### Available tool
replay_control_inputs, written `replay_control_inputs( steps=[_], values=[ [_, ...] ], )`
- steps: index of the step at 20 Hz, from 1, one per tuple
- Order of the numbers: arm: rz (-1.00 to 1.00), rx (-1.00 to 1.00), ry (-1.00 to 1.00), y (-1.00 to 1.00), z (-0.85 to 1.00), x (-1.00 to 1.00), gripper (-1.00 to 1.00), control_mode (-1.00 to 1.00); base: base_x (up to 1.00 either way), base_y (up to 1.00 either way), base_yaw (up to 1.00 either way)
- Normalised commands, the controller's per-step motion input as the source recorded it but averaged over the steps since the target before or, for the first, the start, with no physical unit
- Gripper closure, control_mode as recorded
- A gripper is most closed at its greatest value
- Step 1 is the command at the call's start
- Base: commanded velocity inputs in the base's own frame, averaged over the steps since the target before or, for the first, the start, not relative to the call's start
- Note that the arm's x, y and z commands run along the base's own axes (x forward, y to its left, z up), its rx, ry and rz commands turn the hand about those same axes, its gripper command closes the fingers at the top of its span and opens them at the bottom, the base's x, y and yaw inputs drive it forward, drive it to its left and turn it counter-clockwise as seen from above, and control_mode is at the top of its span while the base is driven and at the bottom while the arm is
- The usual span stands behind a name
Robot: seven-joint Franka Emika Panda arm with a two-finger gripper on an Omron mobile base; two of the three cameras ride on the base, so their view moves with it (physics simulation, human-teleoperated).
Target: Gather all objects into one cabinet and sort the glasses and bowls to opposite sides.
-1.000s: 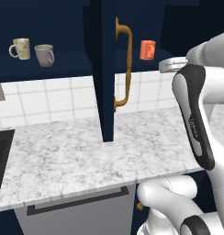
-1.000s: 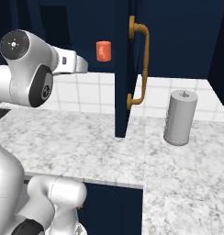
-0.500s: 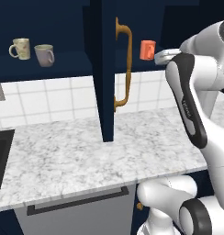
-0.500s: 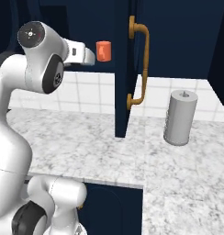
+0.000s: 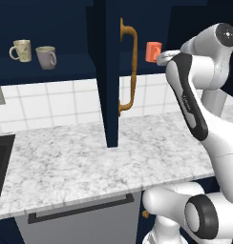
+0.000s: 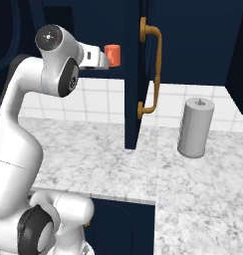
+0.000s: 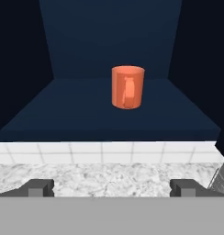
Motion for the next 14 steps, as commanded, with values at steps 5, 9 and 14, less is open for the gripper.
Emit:
replay_control_inputs(
  steps=[5, 9, 14],
  values=[
    [0.0, 0.0, 0.0, -0.04, -0.27, 0.28, -1.0, -1.0, 0.0, 0.0, 0.0],
    [0.0, 0.0, 0.0, -0.08, -0.02, 0.33, -1.0, -1.0, 0.0, 0.0, 0.0],
    [0.0, 0.0, 0.0, -0.06, 0.0, 0.4, -1.0, -1.0, 0.0, 0.0, 0.0]
  ],
)
